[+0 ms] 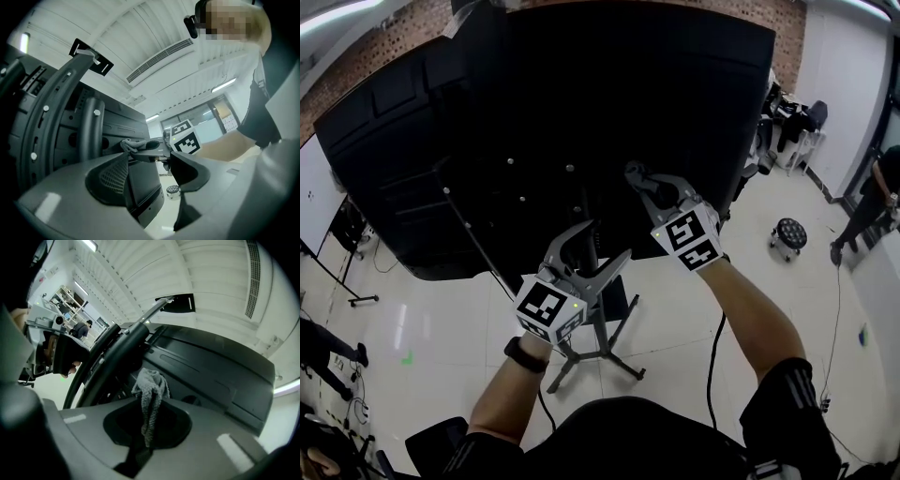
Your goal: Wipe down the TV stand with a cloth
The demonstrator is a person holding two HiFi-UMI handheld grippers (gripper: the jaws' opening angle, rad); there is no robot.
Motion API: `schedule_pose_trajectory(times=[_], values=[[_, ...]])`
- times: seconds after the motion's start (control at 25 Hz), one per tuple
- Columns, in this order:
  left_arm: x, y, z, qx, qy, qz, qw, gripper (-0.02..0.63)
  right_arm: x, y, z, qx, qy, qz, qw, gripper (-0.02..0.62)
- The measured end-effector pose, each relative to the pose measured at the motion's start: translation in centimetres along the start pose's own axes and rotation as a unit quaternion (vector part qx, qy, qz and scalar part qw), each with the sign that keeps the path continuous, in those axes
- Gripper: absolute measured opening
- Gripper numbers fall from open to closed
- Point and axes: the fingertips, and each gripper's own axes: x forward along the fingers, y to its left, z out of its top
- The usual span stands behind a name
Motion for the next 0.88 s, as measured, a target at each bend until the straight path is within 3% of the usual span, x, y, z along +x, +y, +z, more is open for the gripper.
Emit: schedule_pose_trajectory(times=[0.52,0.88], values=[[4.3,-3.1,-1.2,-0.008,0.005,-0.029,0.9995,0.304,-4.3,-6.2,-5.0,0.032,0.028,-0.051,0.998,0.02],[2.1,-2.0,-1.6,-0.004,0.019,0.001,0.9998,0.304,-5.3,-4.8,-1.0,0.036,-0.041,-0.041,0.998,0.021]])
